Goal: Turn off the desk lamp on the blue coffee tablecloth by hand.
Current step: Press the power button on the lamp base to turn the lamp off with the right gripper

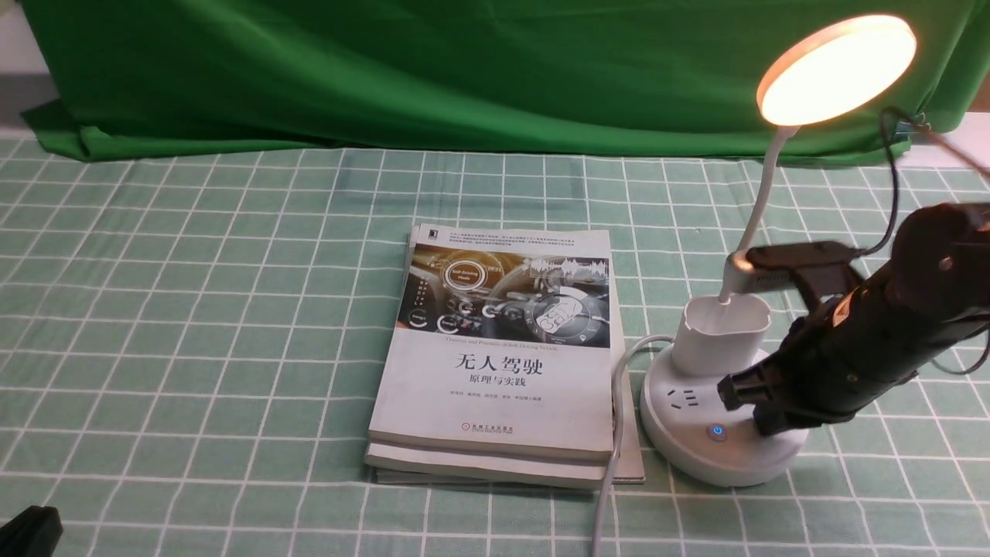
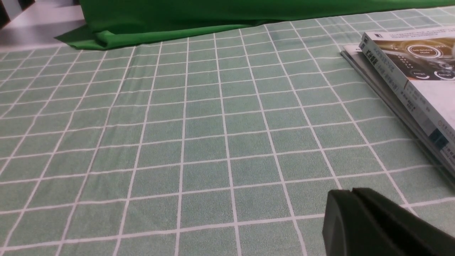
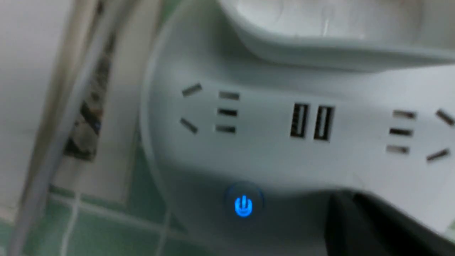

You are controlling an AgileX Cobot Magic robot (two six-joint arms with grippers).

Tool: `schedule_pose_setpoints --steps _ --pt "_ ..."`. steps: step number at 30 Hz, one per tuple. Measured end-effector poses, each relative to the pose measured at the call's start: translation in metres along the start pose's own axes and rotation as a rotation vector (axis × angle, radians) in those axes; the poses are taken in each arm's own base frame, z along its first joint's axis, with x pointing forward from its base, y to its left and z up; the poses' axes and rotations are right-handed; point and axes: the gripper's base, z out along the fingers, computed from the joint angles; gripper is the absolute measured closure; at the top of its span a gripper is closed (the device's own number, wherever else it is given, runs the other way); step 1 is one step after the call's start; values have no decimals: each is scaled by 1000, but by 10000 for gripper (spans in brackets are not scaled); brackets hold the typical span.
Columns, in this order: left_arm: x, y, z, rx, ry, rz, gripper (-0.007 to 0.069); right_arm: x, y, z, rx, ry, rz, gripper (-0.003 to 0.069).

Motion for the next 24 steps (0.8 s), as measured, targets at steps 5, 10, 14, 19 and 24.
schedule_pose_setpoints --steps 5,10,14,19,24 --pt "0 0 0 0 0 0 624 -2 0 2 0 7 -2 627" --pt "0 0 0 0 0 0 624 -1 0 -4 -1 -12 -6 627" --pt "0 0 0 0 0 0 624 -1 2 -23 -1 -72 -11 627" --pt "0 0 0 0 0 0 624 -1 2 -24 -1 -76 -13 627" --pt "0 0 0 0 0 0 624 -1 -1 -3 10 -8 -19 627"
